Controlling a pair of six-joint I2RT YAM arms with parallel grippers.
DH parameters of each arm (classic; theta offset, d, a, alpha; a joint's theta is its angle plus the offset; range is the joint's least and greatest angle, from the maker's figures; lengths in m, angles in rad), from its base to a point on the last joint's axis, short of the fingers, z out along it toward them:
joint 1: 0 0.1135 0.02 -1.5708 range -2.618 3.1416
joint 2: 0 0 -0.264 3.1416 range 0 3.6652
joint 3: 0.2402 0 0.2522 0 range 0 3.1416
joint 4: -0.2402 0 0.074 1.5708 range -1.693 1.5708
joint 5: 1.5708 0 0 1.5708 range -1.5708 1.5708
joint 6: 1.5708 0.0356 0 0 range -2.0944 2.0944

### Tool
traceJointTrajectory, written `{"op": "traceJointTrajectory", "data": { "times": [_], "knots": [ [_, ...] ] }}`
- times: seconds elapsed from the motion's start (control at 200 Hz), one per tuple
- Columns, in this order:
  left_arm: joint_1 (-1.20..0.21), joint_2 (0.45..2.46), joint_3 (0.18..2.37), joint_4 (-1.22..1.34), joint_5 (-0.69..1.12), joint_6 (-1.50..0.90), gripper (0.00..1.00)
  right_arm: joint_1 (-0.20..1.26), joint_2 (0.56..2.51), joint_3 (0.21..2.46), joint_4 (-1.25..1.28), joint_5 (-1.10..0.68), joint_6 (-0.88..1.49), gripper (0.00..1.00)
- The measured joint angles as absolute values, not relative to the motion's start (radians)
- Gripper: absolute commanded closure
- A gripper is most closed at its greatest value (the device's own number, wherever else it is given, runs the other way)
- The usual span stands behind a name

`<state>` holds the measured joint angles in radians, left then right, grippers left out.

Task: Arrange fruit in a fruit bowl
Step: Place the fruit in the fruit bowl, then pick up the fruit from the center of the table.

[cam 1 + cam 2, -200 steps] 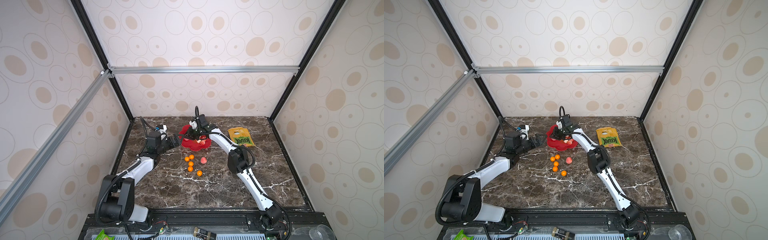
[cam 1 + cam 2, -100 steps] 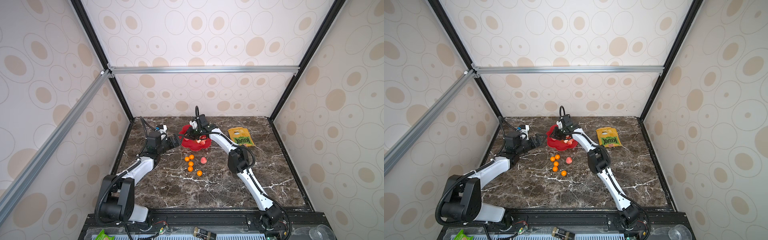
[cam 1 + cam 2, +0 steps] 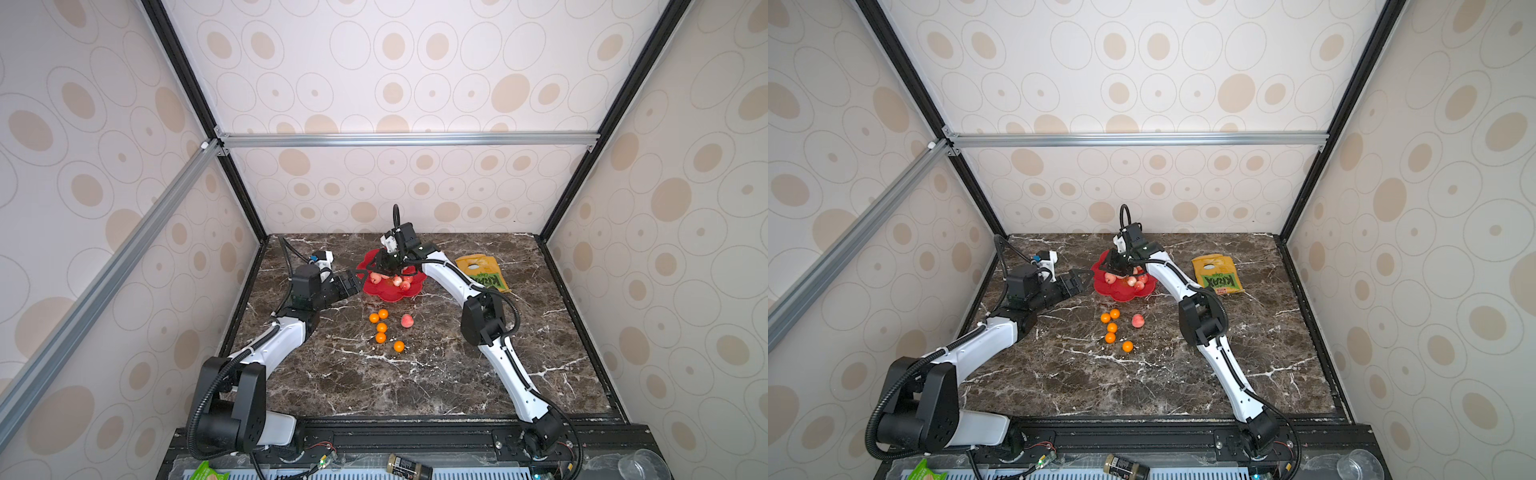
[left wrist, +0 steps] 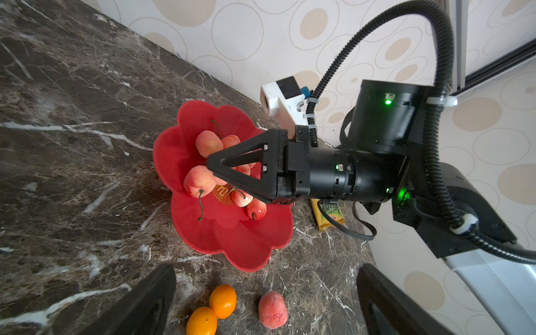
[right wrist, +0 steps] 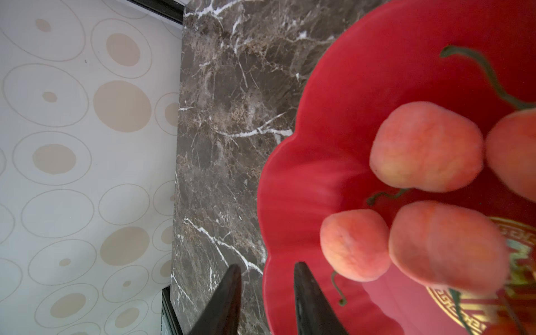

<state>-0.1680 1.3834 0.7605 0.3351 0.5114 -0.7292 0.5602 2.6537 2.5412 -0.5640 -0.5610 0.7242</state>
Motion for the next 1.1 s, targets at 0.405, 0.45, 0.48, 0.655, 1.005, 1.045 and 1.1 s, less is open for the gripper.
{"op": "traceJointTrajectory", "data": {
  "times": [0.405,0.45,0.48,0.655,1.005,1.045,1.1],
  "knots": [
    [-0.203,1.356,0.754,0.319,0.5,-0.728,0.02,0.56,2.471,2.332,-0.585,-0.49,0.644,0.67],
    [-0.211,1.349,0.751,0.316,0.496,-0.728,0.02,0.56,2.443,2.291,-0.582,-0.481,0.635,0.67],
    [-0.217,1.343,0.748,0.316,0.494,-0.728,0.02,0.56,2.42,2.26,-0.585,-0.474,0.628,0.67],
    [-0.253,1.3,0.716,0.306,0.48,-0.727,0.02,0.56,2.275,2.052,-0.572,-0.435,0.592,0.67],
    [-0.361,1.221,0.638,0.298,0.413,-0.708,0.02,0.56,1.959,1.596,-0.492,-0.339,0.551,0.67],
    [-0.376,1.218,0.631,0.298,0.405,-0.706,0.02,0.56,1.93,1.551,-0.485,-0.329,0.551,0.67],
    [-0.395,1.215,0.623,0.298,0.392,-0.701,0.02,0.56,1.896,1.494,-0.476,-0.316,0.551,0.67]
  ]
}}
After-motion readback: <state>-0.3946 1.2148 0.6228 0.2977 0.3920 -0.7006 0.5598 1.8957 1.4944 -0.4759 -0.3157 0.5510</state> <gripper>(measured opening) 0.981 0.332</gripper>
